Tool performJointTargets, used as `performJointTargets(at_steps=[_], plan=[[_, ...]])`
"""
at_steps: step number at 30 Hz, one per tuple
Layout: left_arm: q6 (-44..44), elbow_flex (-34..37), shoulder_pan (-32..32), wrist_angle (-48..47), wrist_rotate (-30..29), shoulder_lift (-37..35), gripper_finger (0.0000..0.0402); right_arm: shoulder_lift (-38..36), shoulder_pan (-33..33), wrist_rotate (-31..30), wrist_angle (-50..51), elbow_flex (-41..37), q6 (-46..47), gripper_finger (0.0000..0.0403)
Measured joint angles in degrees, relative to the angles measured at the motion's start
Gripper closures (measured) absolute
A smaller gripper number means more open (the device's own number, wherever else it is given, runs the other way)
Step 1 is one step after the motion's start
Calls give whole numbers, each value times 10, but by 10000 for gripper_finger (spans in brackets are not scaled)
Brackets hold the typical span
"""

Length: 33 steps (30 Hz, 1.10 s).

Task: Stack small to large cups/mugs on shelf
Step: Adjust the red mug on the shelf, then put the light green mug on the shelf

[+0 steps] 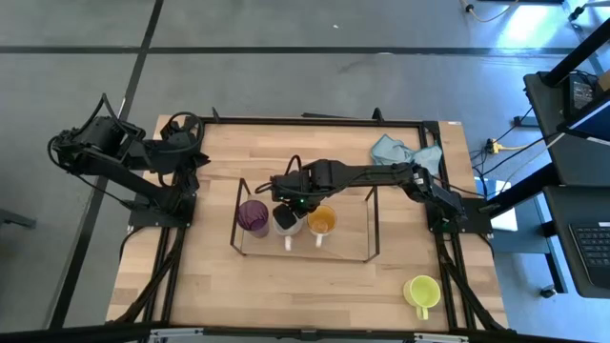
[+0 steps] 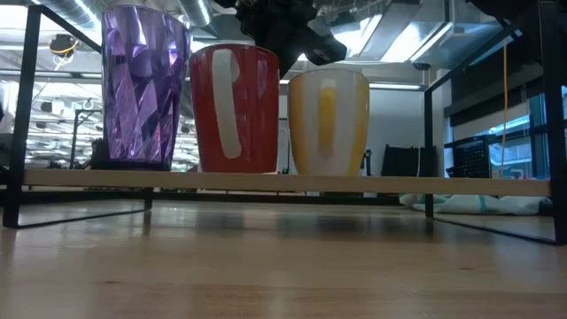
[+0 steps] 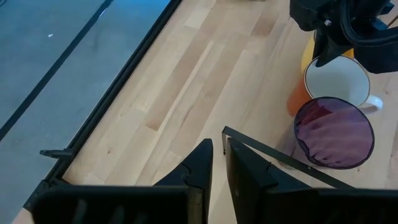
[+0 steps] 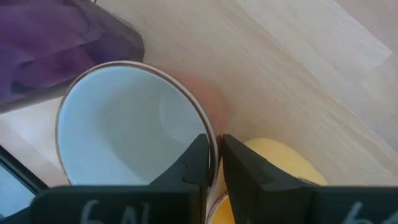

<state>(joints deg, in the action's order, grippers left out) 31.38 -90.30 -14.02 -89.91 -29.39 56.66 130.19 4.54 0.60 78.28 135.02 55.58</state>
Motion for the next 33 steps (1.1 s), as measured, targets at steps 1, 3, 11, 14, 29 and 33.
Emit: performJointTargets(at_steps=[1, 3, 11, 14, 29, 33], plan=[[0, 0, 0, 0, 0, 0, 360, 0, 0, 0, 0, 0, 4, 358], [0, 0, 0, 0, 0, 0, 360, 0, 0, 0, 0, 0, 12, 358], [-5, 0, 0, 0, 0, 0, 360, 0, 0, 0, 3, 0, 10, 358], [-5, 0, 0, 0, 0, 0, 360, 0, 0, 0, 3, 0, 8, 358], [-5, 0, 0, 0, 0, 0, 360, -1, 0, 6, 4, 0, -8, 279], [-5, 0, 0, 0, 0, 0, 360, -14, 0, 6, 19, 0, -18, 275]])
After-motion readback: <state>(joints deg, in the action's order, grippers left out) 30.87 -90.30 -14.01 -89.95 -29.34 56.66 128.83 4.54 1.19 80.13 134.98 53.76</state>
